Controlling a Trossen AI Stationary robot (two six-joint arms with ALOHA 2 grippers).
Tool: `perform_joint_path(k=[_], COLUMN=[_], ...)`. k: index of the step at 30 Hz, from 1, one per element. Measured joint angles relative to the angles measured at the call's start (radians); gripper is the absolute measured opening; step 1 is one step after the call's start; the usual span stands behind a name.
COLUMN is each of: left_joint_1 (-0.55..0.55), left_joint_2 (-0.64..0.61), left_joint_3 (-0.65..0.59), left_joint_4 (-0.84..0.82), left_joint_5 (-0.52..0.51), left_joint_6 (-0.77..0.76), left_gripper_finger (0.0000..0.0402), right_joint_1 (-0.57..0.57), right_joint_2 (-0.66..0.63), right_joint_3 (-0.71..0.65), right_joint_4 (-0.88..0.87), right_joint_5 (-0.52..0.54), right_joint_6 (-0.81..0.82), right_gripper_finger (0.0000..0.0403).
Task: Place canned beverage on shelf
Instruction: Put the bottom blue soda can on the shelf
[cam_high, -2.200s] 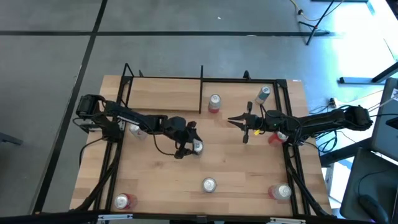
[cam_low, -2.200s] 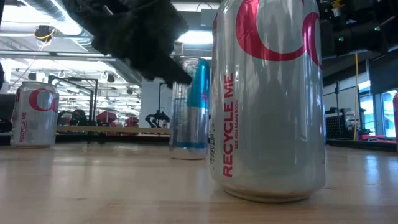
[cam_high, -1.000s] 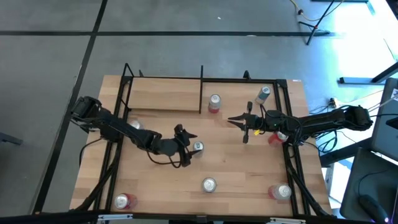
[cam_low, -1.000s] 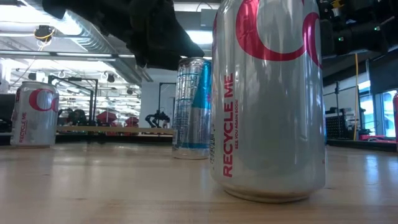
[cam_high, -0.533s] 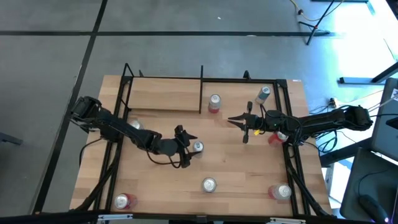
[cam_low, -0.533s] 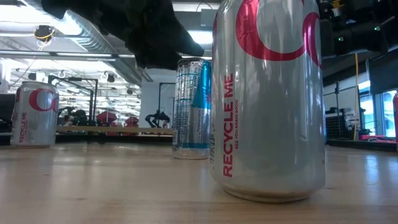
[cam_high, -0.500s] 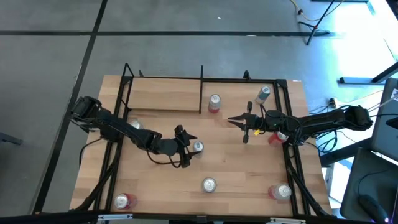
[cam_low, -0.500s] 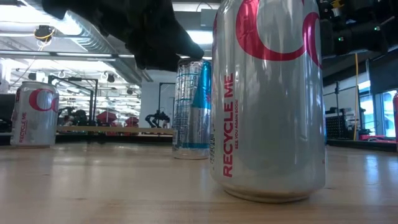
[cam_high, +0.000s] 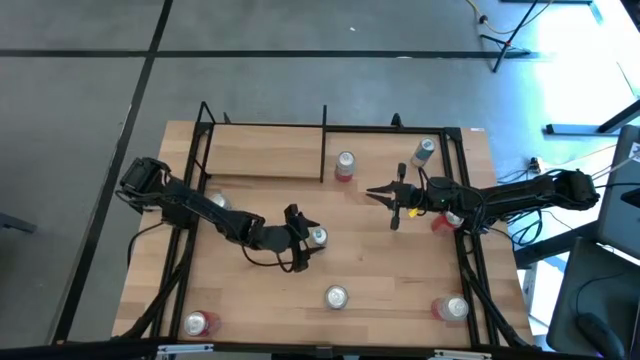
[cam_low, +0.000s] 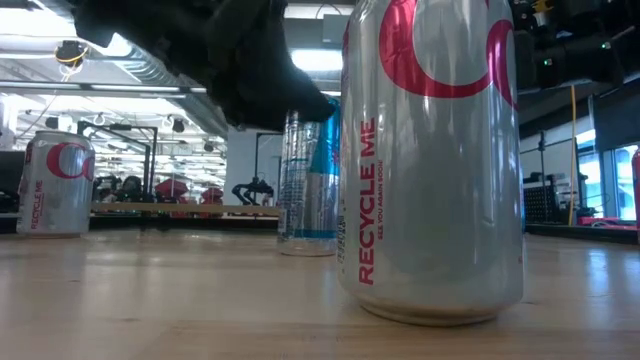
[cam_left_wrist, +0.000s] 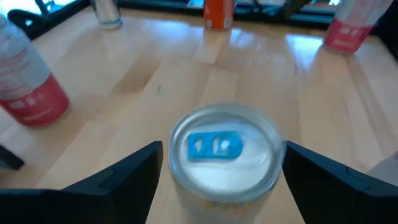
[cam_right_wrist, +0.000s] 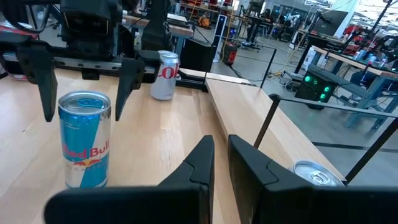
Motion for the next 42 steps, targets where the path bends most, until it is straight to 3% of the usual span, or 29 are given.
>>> perform_joint_path(k=[4,10,17,24,36,42], left_joint_1=[0.005,0.035,0.127,0.161,0.143,0.114], left_joint_2=[0.001,-0.001,-0.117,-0.208,-0.173,-0.172], left_joint_3=[0.000,0.000,-0.003,-0.026,-0.150,-0.156], left_joint_4=[-0.003,0.003,-0.103,-0.182,0.041,0.045], left_joint_5=[0.001,0.106,0.505,0.803,0.800,0.745], left_joint_6=[0.043,0.132,0.248,0.398,0.412,0.366], left_gripper_finger=[0.0290,0.0199,0.0186,0.0186,0.0187,0.0232], right_joint_1=[0.000,0.000,0.000,0.000,0.000,0.000], right_joint_2=[0.000,0.000,0.000,0.000,0.000,0.000], right_joint_3=[0.000,0.000,0.000,0.000,0.000,0.000], right_joint_4=[0.000,0.000,0.000,0.000,0.009,0.008], right_joint_5=[0.000,0.000,-0.001,-0.002,-0.001,-0.002], right_joint_6=[0.000,0.000,0.000,0.000,0.000,0.000], right_gripper_finger=[0.0039,0.0039,0.0039,0.0039,0.0039,0.0039])
